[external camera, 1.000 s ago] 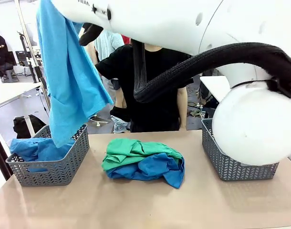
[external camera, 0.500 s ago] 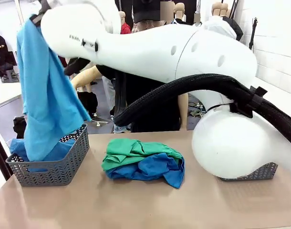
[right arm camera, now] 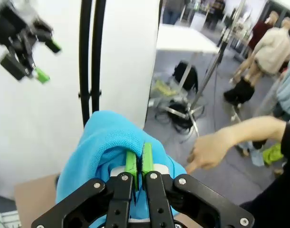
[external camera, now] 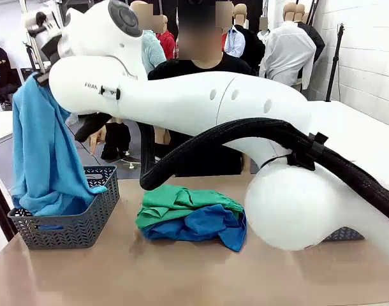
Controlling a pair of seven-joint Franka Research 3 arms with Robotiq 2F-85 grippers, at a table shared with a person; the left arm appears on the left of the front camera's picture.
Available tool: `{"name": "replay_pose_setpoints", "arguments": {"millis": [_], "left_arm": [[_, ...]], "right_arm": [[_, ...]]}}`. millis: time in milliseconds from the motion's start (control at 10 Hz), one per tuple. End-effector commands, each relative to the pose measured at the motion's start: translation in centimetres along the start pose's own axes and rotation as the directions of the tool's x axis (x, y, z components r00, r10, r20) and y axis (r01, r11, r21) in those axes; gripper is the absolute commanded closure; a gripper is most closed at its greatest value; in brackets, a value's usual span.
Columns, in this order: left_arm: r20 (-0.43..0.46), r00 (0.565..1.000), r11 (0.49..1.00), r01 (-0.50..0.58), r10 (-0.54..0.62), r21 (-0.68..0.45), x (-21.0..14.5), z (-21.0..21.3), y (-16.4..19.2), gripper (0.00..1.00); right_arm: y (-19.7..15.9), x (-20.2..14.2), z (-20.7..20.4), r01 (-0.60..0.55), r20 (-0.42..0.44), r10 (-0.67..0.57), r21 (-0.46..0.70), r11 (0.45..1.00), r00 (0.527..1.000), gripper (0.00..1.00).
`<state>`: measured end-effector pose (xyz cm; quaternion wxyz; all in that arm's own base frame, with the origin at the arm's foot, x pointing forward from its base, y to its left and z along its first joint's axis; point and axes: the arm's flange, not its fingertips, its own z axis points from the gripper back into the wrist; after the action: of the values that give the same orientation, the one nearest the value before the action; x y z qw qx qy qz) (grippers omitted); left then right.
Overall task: Sort the tops and bottoms.
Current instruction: Sort the clothes according to human instructions.
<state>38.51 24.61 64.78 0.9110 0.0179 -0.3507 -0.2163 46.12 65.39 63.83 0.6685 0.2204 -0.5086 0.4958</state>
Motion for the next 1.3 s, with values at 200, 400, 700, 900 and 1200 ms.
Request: {"name": "replay_pose_setpoints", "arguments": {"millis": [200,400,700,900,1200], "left_arm": [[-0.007,1.000,1.000,-0.002,0.002,-0.004,0.1,0.1,0.0,0.00],[-0.007,1.000,1.000,-0.002,0.002,-0.004,0.1,0.1,0.0,0.00],[-0.007,1.000,1.000,-0.002,0.002,-0.004,0.1,0.1,0.0,0.00],[-0.007,1.000,1.000,-0.002,0.002,-0.004,0.1,0.1,0.0,0.00],[-0.007,1.000,1.000,-0.002,0.002,-0.004,0.1,0.1,0.0,0.00]], "right_arm": [[-0.2,1.3,1.2,-0.004,0.051,0.005,-0.011,1.000,0.999,1.00],[-0.2,1.3,1.2,-0.004,0.051,0.005,-0.011,1.000,0.999,1.00],[-1.4,0.5,-3.2,0.034,-0.038,-0.029,0.120,0.992,0.999,1.00],[-3.0,-4.7,-10.5,0.187,-0.188,-0.146,0.218,0.958,0.971,1.00],[-2.7,-11.1,-15.2,0.299,-0.405,-0.223,0.135,0.945,0.887,1.00]]}}
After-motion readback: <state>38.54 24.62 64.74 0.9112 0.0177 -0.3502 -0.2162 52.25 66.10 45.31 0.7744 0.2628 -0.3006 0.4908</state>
